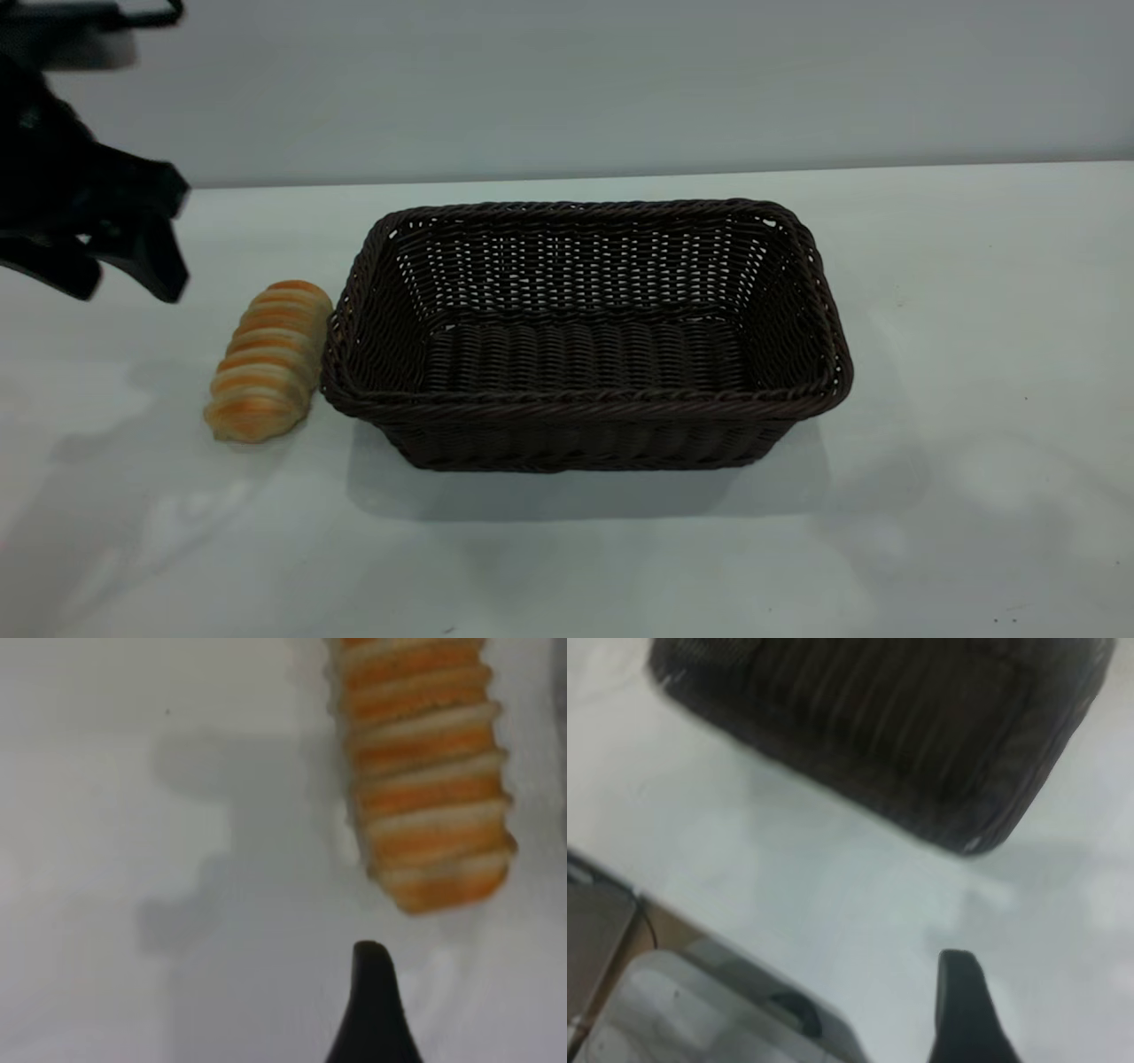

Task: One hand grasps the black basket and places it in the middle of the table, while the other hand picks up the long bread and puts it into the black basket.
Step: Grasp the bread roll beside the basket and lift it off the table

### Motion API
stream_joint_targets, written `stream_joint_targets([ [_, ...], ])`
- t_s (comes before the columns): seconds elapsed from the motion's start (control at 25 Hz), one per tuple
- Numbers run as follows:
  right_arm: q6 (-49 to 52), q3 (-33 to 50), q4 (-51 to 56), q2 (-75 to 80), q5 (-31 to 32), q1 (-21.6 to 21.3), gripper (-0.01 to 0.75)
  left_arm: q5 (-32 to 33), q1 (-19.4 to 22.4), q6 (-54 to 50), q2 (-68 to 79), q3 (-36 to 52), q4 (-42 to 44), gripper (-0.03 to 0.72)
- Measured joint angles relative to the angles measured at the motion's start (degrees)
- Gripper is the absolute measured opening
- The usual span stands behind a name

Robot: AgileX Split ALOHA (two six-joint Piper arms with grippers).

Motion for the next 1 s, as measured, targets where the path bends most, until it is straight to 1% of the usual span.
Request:
stream_joint_targets([
  [0.08,0.5,4.5,0.1,-6.0,-0.1,0.6,0.483,-0.8,-0.1,0.0,3.1,-2.1,-0.1,0.59],
  [0.2,3.8,12.4,0.1,-15.1,-0.1,0.8,0.483,-2.7,-0.6,-0.1,8.1,-5.2,-0.2,0.59],
  [0.36,7.1,21.0,0.0,-24.7,-0.1,0.8,0.483,-4.5,-1.7,-0.1,15.0,-9.7,-2.3,0.59],
  [0.56,8.6,28.5,-3.1,-33.8,-0.1,0.8,0.483,-5.4,-2.4,-0.1,21.8,-12.8,-2.4,0.588],
  [0.64,8.9,31.4,-5.6,-36.7,0.1,0.8,0.483,-5.7,-2.4,-0.2,22.8,-13.2,-2.1,0.567],
  [0.72,8.9,34.1,-7.9,-40.0,0.4,0.8,0.483,-5.8,-2.3,-0.6,23.4,-13.5,-1.6,0.513],
  [0.76,9.1,35.3,-8.8,-41.7,0.7,0.8,0.483,-6.0,-2.2,-1.3,23.7,-13.5,-1.1,0.467],
  [0.84,9.5,37.1,-10.4,-45.0,0.9,0.8,0.483,-6.3,-2.0,-2.7,24.0,-13.5,-0.4,0.357],
  [0.96,10.6,39.0,-12.1,-50.3,1.2,0.8,0.483,-5.6,-1.6,-4.3,24.1,-13.7,1.0,0.142],
  [1.0,10.8,39.4,-12.5,-51.7,1.3,0.8,0.483,-5.2,-1.6,-4.4,23.8,-13.7,2.1,0.108],
])
